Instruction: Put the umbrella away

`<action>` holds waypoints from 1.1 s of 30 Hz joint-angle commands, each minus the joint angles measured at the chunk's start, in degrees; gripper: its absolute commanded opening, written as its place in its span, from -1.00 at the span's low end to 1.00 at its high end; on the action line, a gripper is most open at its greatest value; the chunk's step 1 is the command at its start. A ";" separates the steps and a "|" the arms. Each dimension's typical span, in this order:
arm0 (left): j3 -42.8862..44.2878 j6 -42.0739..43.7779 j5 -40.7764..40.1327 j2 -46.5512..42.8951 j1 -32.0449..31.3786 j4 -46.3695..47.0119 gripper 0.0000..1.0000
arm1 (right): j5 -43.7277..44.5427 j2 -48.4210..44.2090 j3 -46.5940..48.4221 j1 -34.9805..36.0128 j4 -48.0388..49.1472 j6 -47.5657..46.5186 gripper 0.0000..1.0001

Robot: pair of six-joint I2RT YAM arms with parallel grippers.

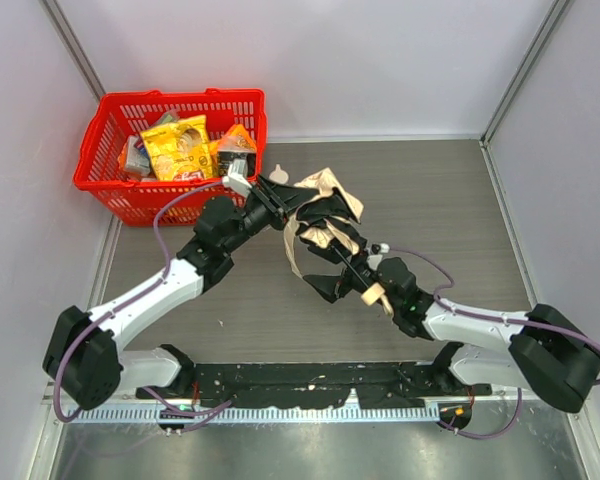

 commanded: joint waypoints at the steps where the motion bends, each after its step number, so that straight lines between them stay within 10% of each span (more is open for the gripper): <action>1: 3.06 -2.92 -0.72 -0.12 0.28 9.27 -1.00 | 4.96 0.86 -1.14 1.51 5.55 8.35 0.62; 33: 4.99 -4.68 -1.33 2.25 -1.65 13.23 -1.00 | 9.45 3.23 1.76 6.52 8.36 12.65 0.57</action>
